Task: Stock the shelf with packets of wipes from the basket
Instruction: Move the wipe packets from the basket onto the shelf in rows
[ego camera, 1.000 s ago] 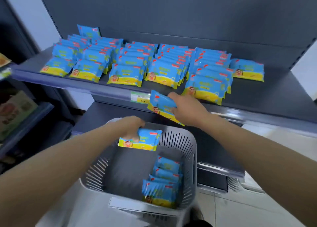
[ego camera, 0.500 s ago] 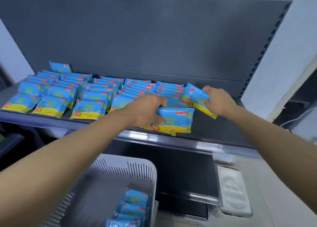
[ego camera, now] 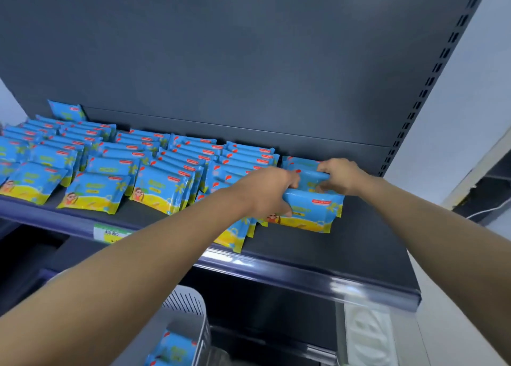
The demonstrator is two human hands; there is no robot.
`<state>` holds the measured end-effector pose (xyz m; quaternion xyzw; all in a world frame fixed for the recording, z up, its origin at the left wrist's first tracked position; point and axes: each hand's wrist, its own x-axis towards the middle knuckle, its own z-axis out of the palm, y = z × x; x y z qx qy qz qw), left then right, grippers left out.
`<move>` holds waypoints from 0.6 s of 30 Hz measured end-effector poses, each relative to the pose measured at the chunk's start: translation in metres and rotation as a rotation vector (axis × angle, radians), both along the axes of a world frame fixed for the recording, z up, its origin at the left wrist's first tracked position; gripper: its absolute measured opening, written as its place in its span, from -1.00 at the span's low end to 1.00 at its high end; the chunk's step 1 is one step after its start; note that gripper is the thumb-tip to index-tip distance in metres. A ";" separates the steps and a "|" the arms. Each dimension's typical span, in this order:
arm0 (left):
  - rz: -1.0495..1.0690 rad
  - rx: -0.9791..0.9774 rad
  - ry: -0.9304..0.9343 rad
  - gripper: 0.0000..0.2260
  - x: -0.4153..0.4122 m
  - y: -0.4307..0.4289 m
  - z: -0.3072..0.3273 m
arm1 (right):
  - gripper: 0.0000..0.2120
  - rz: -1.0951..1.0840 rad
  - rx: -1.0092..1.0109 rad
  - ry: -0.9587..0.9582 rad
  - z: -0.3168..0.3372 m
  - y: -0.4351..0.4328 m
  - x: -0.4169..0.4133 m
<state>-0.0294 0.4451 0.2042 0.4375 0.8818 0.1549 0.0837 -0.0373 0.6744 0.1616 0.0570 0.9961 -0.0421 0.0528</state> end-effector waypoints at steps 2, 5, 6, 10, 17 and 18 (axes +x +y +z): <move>0.001 -0.035 0.002 -0.73 -0.007 0.012 -0.002 | -0.76 0.021 0.030 -0.004 -0.004 0.005 -0.015; 0.019 -0.068 0.008 -0.74 -0.021 0.028 -0.008 | -0.71 0.063 0.040 0.010 -0.007 0.013 -0.035; 0.025 -0.074 0.010 -0.73 -0.025 0.033 -0.011 | -0.68 0.071 0.029 0.022 -0.007 0.016 -0.041; 0.033 -0.116 0.005 -0.73 -0.043 0.051 -0.022 | -0.72 0.045 -0.113 0.033 -0.005 0.027 -0.049; 0.054 -0.182 0.074 -0.58 -0.070 0.085 -0.044 | -0.85 -0.054 -0.428 0.187 -0.005 0.043 -0.035; 0.051 -0.198 0.115 -0.57 -0.072 0.088 -0.047 | -0.86 -0.077 -0.435 0.237 -0.004 0.044 -0.032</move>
